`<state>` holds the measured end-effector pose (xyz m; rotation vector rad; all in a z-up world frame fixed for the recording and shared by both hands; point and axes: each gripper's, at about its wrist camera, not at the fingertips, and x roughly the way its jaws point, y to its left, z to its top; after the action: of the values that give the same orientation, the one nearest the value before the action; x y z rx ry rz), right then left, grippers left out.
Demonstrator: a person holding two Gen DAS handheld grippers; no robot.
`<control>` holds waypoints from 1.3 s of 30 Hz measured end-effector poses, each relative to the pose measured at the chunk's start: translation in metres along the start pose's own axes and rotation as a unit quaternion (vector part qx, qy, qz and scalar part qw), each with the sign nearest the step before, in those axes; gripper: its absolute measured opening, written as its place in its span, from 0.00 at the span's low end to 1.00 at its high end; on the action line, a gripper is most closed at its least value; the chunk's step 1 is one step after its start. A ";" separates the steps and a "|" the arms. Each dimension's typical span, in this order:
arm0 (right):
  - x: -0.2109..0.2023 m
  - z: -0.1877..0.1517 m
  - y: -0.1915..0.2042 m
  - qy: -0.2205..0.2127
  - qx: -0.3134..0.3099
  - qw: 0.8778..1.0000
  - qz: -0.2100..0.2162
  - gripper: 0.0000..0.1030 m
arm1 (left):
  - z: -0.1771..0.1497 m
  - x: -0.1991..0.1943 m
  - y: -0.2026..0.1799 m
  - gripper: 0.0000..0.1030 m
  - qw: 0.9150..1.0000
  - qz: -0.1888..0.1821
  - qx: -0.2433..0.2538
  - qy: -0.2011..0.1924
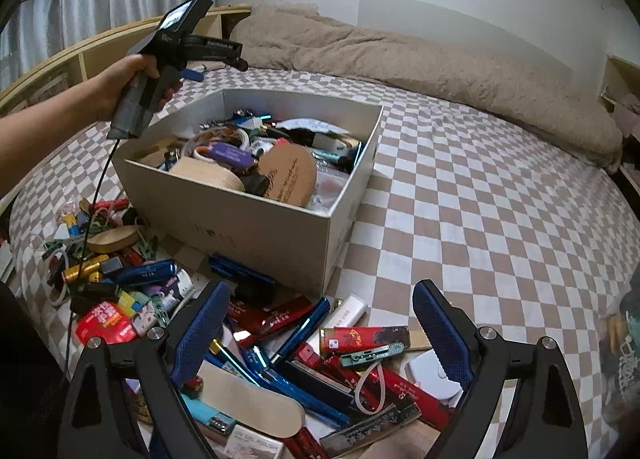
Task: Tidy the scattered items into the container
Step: 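Withdraw both open tools up and back from the shoe box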
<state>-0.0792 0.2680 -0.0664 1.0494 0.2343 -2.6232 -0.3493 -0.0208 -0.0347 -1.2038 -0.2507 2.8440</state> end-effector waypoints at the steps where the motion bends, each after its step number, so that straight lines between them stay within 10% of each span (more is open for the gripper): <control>1: -0.002 0.001 0.001 -0.003 0.001 1.000 -0.001 0.90 | 0.000 -0.002 0.001 0.94 1.000 -0.002 -0.002 0.001; 39: -0.107 0.025 0.055 -0.102 0.032 0.994 -0.020 0.99 | -0.080 -0.174 0.012 1.00 0.998 -0.027 0.021 -0.059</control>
<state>-0.0034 0.2336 0.0236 0.7943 0.1276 -2.7659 -0.1705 -0.0400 0.0316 -1.0072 -0.2237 2.8628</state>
